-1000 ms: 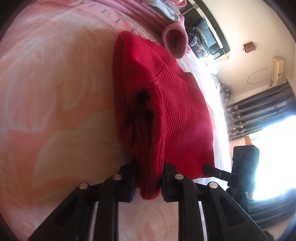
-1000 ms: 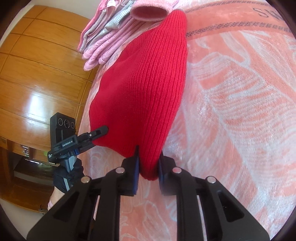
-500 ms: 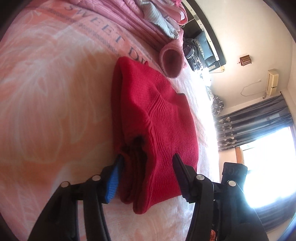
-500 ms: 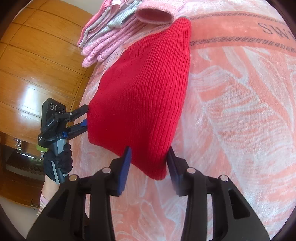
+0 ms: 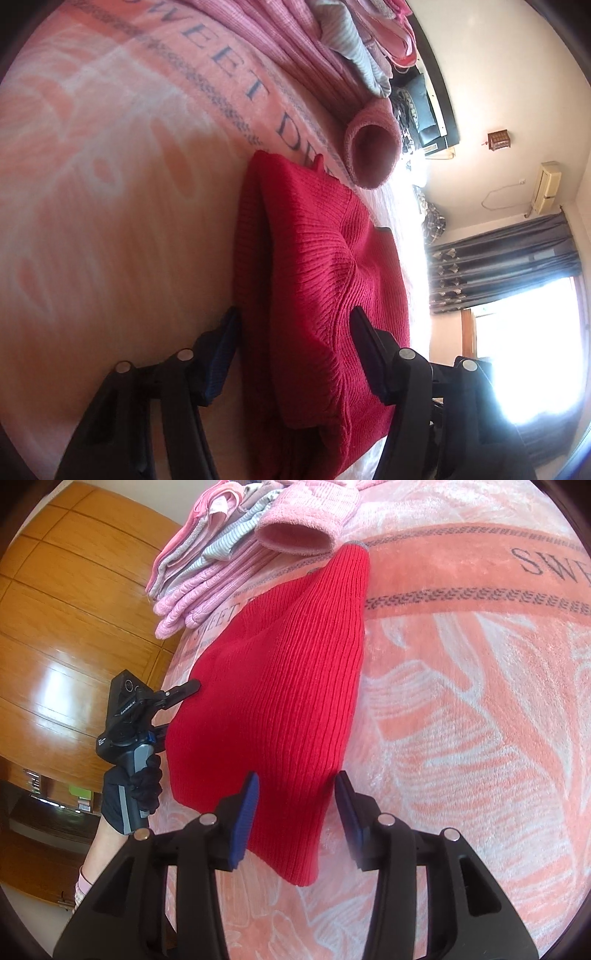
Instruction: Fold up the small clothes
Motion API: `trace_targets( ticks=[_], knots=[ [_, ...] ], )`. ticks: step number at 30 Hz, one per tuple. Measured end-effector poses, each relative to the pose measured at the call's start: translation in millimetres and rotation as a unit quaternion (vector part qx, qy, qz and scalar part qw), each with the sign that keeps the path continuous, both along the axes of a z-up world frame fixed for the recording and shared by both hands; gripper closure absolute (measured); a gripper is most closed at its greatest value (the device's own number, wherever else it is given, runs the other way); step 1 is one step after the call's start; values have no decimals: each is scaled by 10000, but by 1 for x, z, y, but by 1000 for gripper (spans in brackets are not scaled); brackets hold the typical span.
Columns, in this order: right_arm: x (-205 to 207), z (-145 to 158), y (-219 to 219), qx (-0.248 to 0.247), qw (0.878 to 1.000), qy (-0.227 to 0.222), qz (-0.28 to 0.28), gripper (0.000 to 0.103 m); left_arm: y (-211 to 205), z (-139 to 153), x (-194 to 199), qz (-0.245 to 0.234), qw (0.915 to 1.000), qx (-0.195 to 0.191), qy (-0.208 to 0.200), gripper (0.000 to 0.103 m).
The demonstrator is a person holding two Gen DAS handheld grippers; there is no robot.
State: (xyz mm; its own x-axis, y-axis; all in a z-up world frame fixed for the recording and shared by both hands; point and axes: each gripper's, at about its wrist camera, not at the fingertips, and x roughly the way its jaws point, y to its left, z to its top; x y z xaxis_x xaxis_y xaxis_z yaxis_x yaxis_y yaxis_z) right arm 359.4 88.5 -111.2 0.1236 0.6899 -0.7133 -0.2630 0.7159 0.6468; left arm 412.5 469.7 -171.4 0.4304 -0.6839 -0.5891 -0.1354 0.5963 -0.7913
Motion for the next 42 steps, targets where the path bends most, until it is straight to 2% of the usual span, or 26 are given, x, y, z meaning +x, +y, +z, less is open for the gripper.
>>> trace_targets(
  ticks=[5,7,9,10,13,14,17,22,28,31,34,35,37,39,41,42],
  knots=[
    [22,-8,6,135,9997,96,-164,50,-17,-1,10,-212,9997,-93,-76,40],
    [30,-13,9,189,9994,219,-168,44,-23,1,10,-387,9991,-95,-106,40],
    [37,-19,14,256,9990,306,-206,40,-29,2,10,-531,9984,-37,-165,43],
    [40,-22,16,334,9985,379,-228,40,-30,0,8,-554,9984,-4,-147,50],
    [43,-25,20,436,9976,437,-314,48,-33,-4,6,-534,9984,-158,-139,64],
    [43,-22,22,430,9978,407,-291,54,-33,-4,5,-514,9982,-256,-146,67],
    [38,-7,18,458,9983,303,-204,63,-37,2,1,-499,9979,-358,-216,69],
    [19,35,7,268,9996,27,101,64,-62,24,-15,-706,9947,-697,-273,71],
    [-40,64,-57,109,9998,67,179,64,-117,35,-57,-1013,9876,-1199,-93,71],
    [-80,54,-91,-39,9996,269,92,64,-155,28,-83,-1393,9841,-1102,76,71],
    [-117,18,-114,-400,9974,602,63,63,-185,3,-110,-1725,9821,-668,342,70],
    [-127,5,-120,-485,9966,664,56,61,-188,-5,-116,-1758,9826,-544,263,69],
    [-137,-9,-132,-177,9977,657,-31,60,-187,-7,-121,-1781,9823,-568,-112,68],
    [-138,-9,-135,3,9985,549,-55,57,-187,-3,-119,-1825,9816,-538,-181,67],
    [-137,-6,-132,-92,9988,466,89,55,-189,2,-117,-1926,9803,-395,-205,65],
    [-136,-3,-131,-111,9988,456,127,53,-189,5,-116,-2119,9764,-339,-233,65]
  ],
)
